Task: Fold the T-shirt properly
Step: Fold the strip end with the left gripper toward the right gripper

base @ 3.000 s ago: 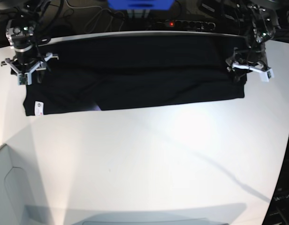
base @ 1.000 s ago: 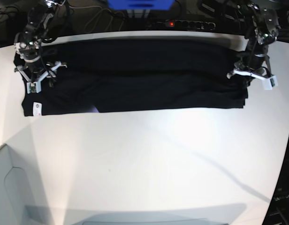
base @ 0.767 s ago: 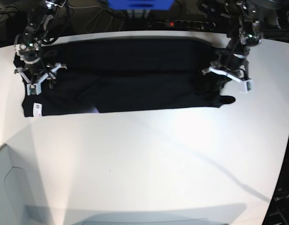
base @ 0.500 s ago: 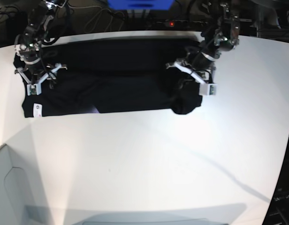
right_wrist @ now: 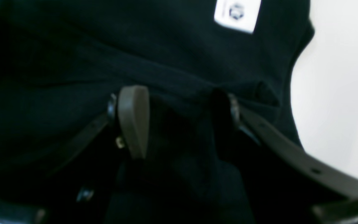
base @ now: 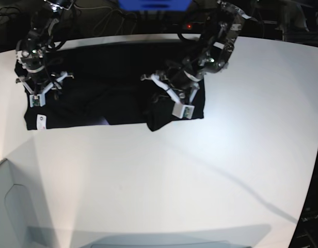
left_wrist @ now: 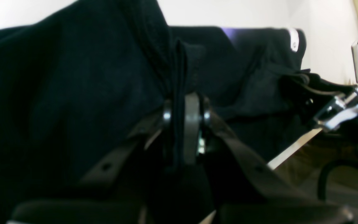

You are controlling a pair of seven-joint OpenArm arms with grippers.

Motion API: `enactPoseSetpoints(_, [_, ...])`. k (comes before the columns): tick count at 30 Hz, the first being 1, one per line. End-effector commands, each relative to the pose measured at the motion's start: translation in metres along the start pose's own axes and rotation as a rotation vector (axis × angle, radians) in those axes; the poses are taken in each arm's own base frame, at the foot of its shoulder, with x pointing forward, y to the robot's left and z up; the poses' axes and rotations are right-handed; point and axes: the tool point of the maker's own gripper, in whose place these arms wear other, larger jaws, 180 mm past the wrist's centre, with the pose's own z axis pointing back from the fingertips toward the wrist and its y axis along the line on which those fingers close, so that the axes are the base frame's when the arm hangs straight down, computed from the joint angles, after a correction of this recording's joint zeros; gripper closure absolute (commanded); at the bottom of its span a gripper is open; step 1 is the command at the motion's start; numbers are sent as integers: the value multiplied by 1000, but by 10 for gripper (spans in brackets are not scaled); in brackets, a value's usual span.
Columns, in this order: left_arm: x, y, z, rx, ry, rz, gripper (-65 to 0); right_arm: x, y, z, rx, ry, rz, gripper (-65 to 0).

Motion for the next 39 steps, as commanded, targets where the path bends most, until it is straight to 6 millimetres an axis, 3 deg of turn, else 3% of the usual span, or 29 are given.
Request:
enactPoseSetpoints(1, [9, -13, -3, -35, -27, -1, 0, 14, -3, 2, 1, -49, 9, -328])
enactPoseSetpoints(6, [2, -34, -18, -76, 5, -26, 0, 14, -3, 2, 0, -49, 10, -328])
enactPoseSetpoints(12, [-11, -54, -32, -68, 26, -175, 0, 14, -3, 2, 0, -49, 10, -328])
enactPoseSetpoints(15, [-8, -65, -38, -76, 15, -220, 0, 14, -3, 2, 0, -49, 10, -328])
enactPoseSetpoints(30, [3, -76, -50, -87, -2, -220, 0, 12, -3, 2, 1, -43, 10, -328])
enactPoseSetpoints(35, [-4, -88, -52, -117, 15, -246, 0, 12, -3, 3, 0, -43, 11, -328])
enactPoseSetpoints(39, [-8, -87, -58, -113, 38, -268, 0, 13, -3, 3, -1, -43, 13, -328])
